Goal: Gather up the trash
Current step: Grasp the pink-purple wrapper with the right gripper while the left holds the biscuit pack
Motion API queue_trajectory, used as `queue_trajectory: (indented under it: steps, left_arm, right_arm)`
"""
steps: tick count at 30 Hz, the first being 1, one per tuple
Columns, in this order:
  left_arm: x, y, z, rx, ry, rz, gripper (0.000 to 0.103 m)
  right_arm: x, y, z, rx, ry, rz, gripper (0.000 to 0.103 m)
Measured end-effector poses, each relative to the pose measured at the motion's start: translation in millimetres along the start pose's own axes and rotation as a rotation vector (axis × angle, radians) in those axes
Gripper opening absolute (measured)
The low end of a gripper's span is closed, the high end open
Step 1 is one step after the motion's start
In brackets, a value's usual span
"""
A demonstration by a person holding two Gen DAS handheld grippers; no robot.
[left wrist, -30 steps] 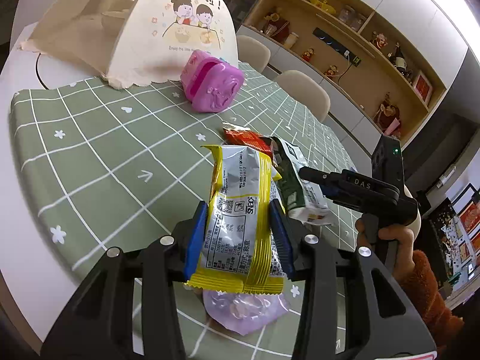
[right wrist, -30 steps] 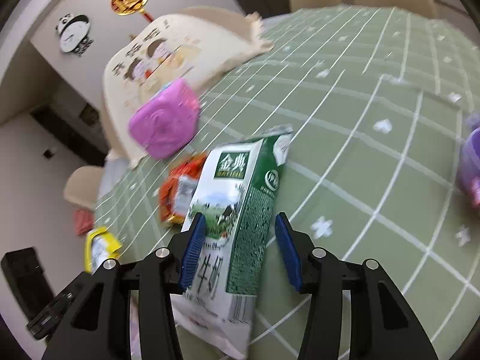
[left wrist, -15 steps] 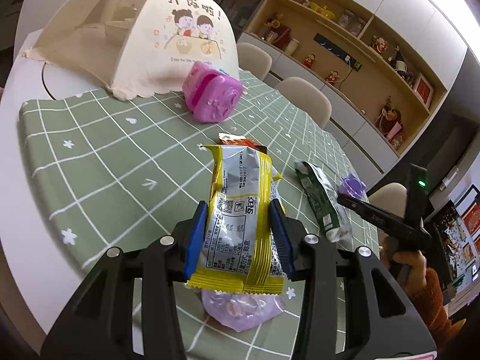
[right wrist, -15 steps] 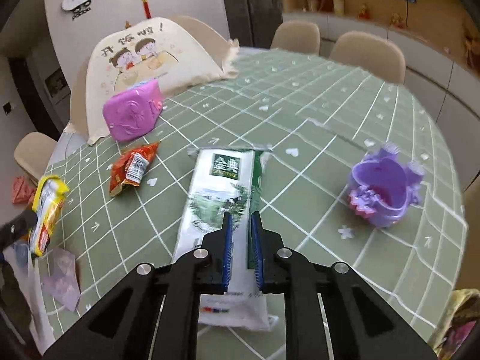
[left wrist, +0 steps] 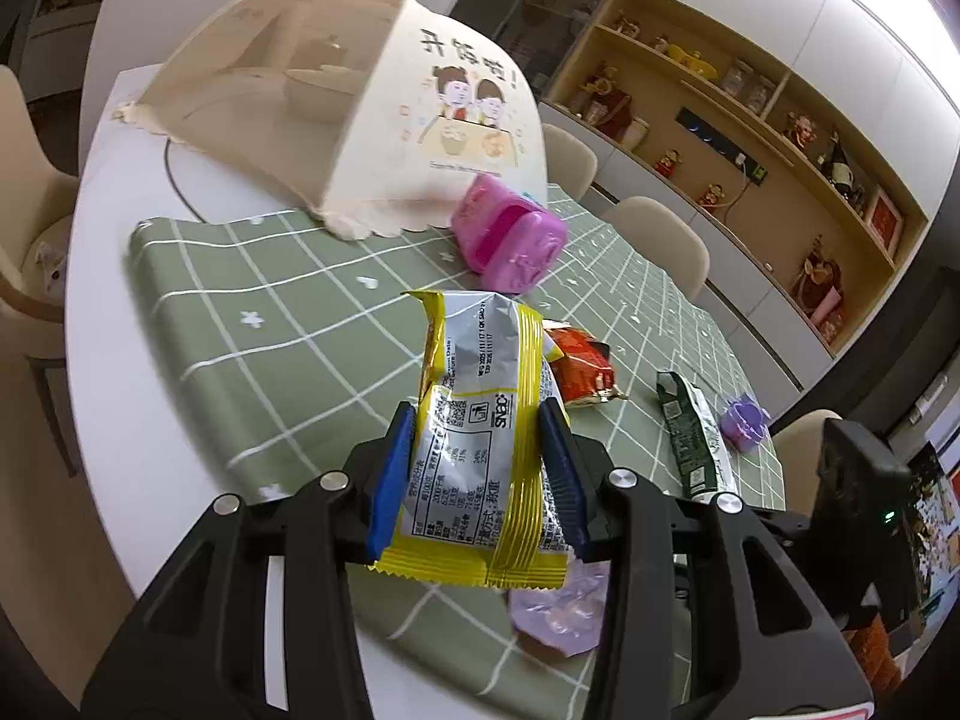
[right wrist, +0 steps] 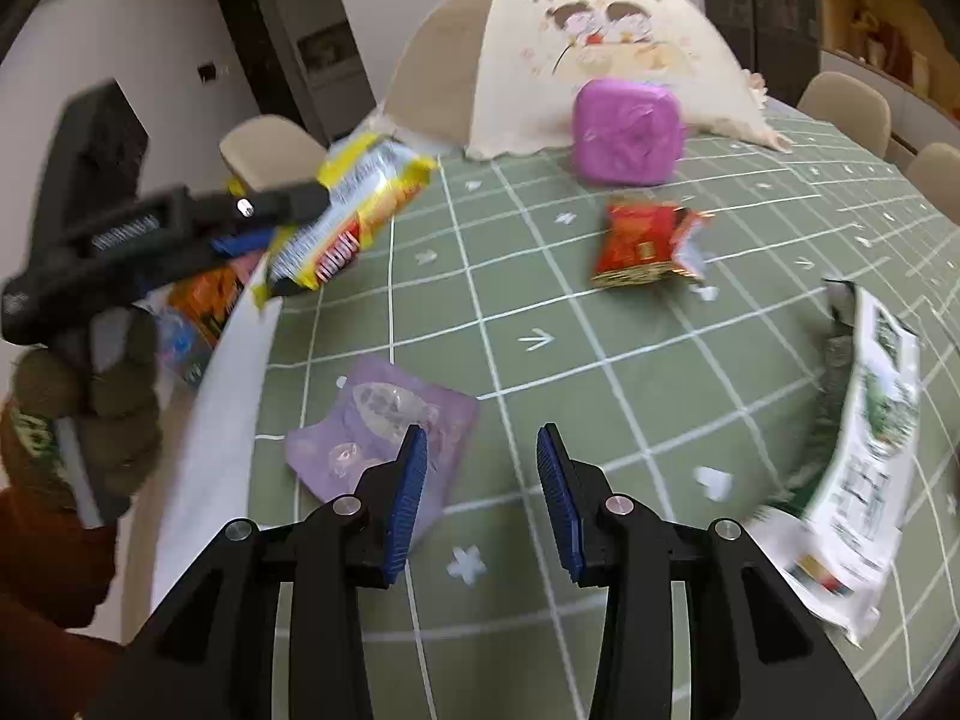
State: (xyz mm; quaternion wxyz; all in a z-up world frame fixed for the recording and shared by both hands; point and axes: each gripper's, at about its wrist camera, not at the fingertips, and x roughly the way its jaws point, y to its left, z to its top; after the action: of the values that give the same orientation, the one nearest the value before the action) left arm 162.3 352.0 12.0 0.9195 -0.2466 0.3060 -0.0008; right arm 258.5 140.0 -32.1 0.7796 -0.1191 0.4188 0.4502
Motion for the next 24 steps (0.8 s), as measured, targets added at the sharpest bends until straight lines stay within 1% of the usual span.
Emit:
queue_trajectory:
  steps: [2, 3, 6, 7, 8, 10, 14, 15, 16, 17, 18, 19, 21, 22, 24]
  left_arm:
    - [-1, 6, 0, -0.007, 0.001, 0.005, 0.039]
    - [-2, 9, 0, -0.012, 0.002, 0.007, 0.039]
    - [-2, 15, 1, -0.027, 0.004, 0.008, 0.039]
    - [-3, 17, 1, -0.032, 0.004, 0.008, 0.039]
    - [-3, 18, 2, -0.037, 0.002, 0.006, 0.039]
    - [-5, 19, 2, -0.040, -0.003, 0.002, 0.039]
    - [-6, 19, 2, -0.038, -0.004, -0.002, 0.039]
    - [-6, 19, 2, -0.039, -0.004, -0.001, 0.039]
    - [-6, 19, 2, -0.042, -0.001, -0.002, 0.039]
    - [-5, 19, 2, -0.042, 0.000, -0.003, 0.039]
    - [-5, 18, 2, -0.041, 0.003, -0.005, 0.039]
    - [-5, 17, 1, -0.039, 0.008, -0.006, 0.039]
    - [-3, 14, 0, -0.035, 0.016, -0.011, 0.039]
    - [-2, 11, -1, -0.031, 0.022, -0.017, 0.039]
    - [0, 7, -3, -0.022, 0.028, -0.027, 0.039]
  right_arm:
    - [10, 8, 1, -0.023, 0.025, -0.006, 0.037]
    - [11, 14, 1, -0.046, 0.018, -0.026, 0.037]
    - [17, 31, 1, -0.110, 0.032, -0.046, 0.038]
    - [17, 35, -1, -0.120, 0.033, -0.051, 0.042]
    - [18, 38, -3, -0.127, 0.034, -0.049, 0.049]
    - [20, 40, -3, -0.121, 0.036, -0.047, 0.054]
    - [17, 35, -3, -0.064, 0.031, -0.033, 0.054]
    - [17, 37, -3, -0.074, 0.026, -0.040, 0.054]
    - [17, 43, -6, -0.110, 0.022, -0.064, 0.054]
    - [18, 47, -8, -0.144, 0.019, -0.092, 0.051]
    - [17, 51, -10, -0.170, 0.007, -0.103, 0.041]
    - [15, 53, -12, -0.169, 0.009, -0.088, 0.034]
    - [9, 53, -14, -0.151, 0.004, -0.114, 0.016]
    - [4, 51, -16, -0.143, -0.003, -0.127, 0.013]
    - [-7, 41, -22, -0.100, -0.025, -0.147, 0.010]
